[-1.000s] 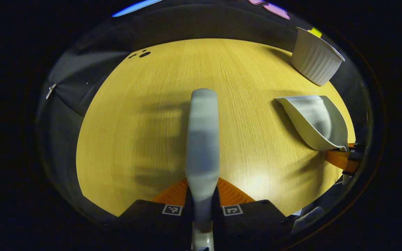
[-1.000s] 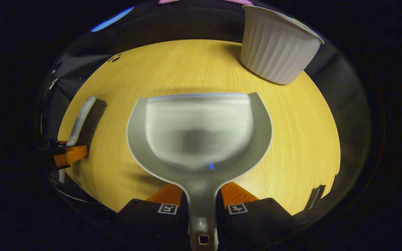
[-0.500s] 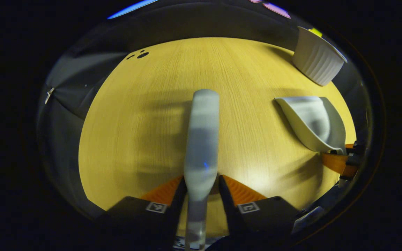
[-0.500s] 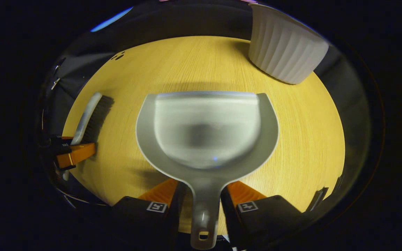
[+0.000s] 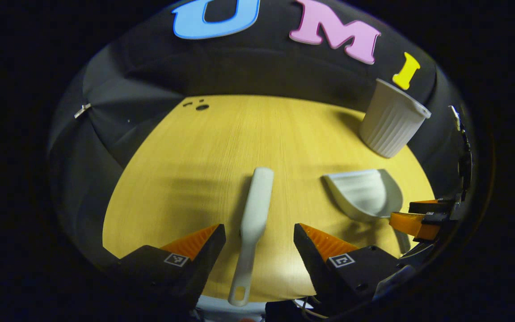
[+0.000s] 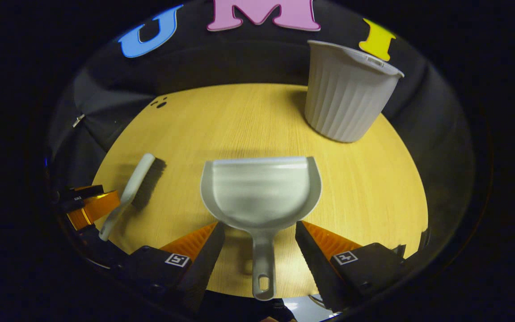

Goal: Pick up the small broom and dustpan from the desktop, sweep the trash into the dustpan with the broom, and then empty the trash into the garbage bin.

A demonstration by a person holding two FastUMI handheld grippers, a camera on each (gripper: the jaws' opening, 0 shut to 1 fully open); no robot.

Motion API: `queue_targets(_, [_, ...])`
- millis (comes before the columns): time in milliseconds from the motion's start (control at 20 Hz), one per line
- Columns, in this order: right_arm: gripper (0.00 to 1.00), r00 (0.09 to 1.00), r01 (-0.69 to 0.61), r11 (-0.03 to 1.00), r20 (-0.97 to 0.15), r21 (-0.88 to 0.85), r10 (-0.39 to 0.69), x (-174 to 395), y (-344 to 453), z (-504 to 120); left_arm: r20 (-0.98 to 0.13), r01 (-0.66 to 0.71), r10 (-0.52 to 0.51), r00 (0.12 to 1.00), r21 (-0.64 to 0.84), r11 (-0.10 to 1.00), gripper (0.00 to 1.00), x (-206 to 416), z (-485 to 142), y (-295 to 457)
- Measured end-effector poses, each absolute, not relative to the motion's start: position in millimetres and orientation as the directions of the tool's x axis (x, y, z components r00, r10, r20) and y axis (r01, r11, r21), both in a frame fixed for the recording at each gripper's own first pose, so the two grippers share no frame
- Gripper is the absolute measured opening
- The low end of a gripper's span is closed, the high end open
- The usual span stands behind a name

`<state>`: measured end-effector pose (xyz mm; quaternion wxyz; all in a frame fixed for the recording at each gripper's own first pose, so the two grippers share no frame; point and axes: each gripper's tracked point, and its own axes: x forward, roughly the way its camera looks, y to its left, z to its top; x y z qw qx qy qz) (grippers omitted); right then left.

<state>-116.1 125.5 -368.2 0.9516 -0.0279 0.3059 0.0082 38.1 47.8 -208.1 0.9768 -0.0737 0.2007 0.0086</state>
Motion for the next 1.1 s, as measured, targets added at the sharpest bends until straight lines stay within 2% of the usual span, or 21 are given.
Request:
queue_targets(150, [0.99, 0.896, -0.033, 0.998, -0.443, -0.059, 0.004, -124.7, 130.0, -315.9, -0.236, -0.062, 0.041, 0.971, -0.080, 0.995, 0.97, 3.8, -166.4, 47.0])
queue_targets(300, [1.00, 0.951, -0.066, 0.998, -0.304, -0.004, 0.062, -140.3, 146.4, -265.9, -0.065, -0.067, 0.066, 0.996, -0.007, 0.998, 0.97, -37.4, -125.7, 34.6])
queue_targets(500, [0.99, 0.989, -0.112, 0.994, -0.098, 0.000, 0.111, -173.3, 163.2, -217.7, 0.036, -0.057, 0.058, 0.998, -0.031, 0.998, 0.96, -72.9, -100.9, 18.7])
queue_targets(650, [0.99, 0.991, -0.131, 0.991, -0.003, -0.037, 0.131, -200.7, 164.5, -202.0, 0.093, -0.034, 0.038, 0.995, -0.044, 0.998, 0.96, -103.0, -84.0, 3.0])
queue_targets(850, [0.99, 0.992, -0.116, 0.993, -0.042, -0.025, 0.115, -232.3, 169.1, -217.2, 0.127, 0.012, -0.006, 0.992, -0.041, 0.999, 0.96, -125.8, -83.5, -21.0])
queue_targets(1100, [0.99, 0.988, -0.116, 0.993, -0.108, -0.019, 0.113, -248.0, 170.4, -239.8, 0.075, 0.065, -0.063, 0.995, -0.030, 0.997, 0.96, -123.9, -106.1, -35.7])
